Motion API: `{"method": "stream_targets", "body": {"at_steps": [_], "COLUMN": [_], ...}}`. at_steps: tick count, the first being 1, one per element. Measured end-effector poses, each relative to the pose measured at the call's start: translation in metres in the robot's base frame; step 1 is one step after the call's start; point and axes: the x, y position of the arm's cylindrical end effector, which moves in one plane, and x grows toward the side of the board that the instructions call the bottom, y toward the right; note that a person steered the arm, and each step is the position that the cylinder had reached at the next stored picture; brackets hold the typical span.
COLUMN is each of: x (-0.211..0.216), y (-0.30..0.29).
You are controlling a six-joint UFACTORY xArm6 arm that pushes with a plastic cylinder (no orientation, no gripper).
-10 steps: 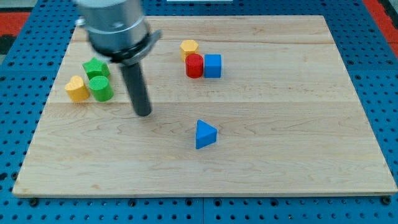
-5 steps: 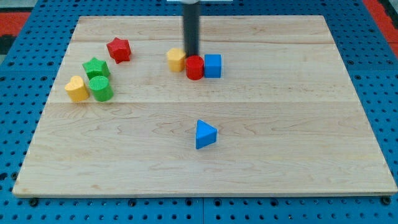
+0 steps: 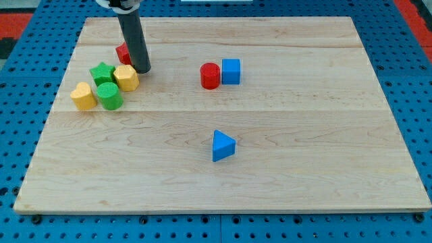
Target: Place the yellow hexagon towards the right side of the green star
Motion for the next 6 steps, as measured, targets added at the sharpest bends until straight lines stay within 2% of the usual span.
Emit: {"method": "stream_targets", "body": {"at_steps": [4,5,6], "x": [-0.004,-0.031,-0.089], "y": [0.008,0.037,0.059]}}
